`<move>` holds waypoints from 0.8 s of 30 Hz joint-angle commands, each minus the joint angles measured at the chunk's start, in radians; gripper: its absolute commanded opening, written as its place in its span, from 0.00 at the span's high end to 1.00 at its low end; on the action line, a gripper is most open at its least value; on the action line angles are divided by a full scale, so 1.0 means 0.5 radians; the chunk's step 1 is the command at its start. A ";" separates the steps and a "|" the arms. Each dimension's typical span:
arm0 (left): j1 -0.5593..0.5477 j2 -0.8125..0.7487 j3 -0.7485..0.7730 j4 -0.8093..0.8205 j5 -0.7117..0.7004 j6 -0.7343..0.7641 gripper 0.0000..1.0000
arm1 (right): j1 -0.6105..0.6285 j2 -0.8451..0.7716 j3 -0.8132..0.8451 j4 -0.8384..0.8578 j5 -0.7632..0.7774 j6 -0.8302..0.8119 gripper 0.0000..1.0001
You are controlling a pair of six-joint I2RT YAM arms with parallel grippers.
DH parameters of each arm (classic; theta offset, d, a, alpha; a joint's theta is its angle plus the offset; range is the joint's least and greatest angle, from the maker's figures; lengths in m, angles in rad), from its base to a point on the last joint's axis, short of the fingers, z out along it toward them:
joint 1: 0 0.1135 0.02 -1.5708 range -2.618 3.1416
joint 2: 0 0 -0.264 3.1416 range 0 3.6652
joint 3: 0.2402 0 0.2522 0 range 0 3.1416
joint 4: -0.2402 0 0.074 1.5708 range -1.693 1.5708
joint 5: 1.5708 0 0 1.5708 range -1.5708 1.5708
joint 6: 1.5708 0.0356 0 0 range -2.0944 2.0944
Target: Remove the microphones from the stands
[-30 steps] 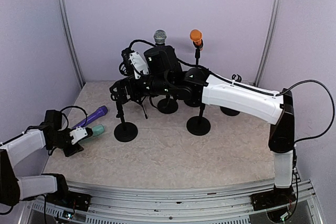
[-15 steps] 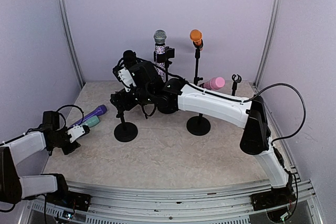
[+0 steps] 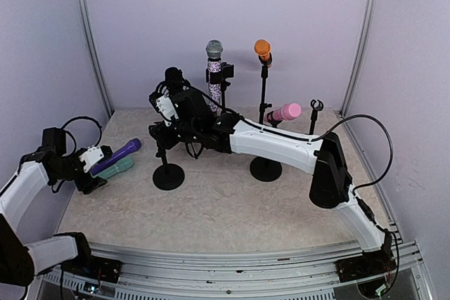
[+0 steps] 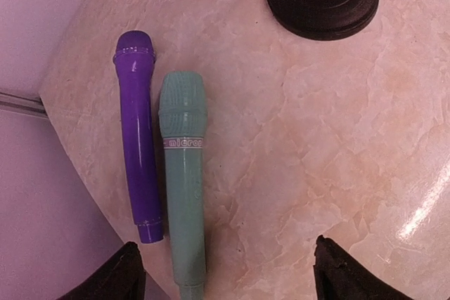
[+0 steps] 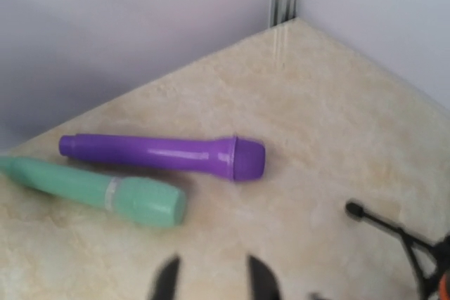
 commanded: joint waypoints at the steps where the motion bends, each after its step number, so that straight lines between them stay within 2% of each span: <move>1: 0.025 0.003 0.053 0.008 0.004 -0.107 0.15 | -0.007 0.043 0.086 0.168 -0.017 -0.010 0.61; 4: 0.027 0.070 0.058 0.153 -0.101 -0.175 0.10 | 0.001 -0.012 0.019 0.174 -0.017 -0.005 0.83; 7: 0.027 0.172 0.082 0.262 -0.177 -0.273 0.10 | 0.017 -0.134 -0.172 0.213 0.006 -0.008 0.99; 12: 0.028 0.276 0.159 0.220 -0.124 -0.363 0.11 | 0.064 -0.435 -0.578 0.338 0.074 -0.001 1.00; 20: 0.004 0.200 0.173 0.130 -0.002 -0.380 0.10 | 0.132 -0.973 -1.217 0.444 0.198 0.063 1.00; 24: -0.048 0.149 0.181 0.075 0.017 -0.399 0.10 | 0.164 -1.350 -1.600 0.470 0.270 0.137 1.00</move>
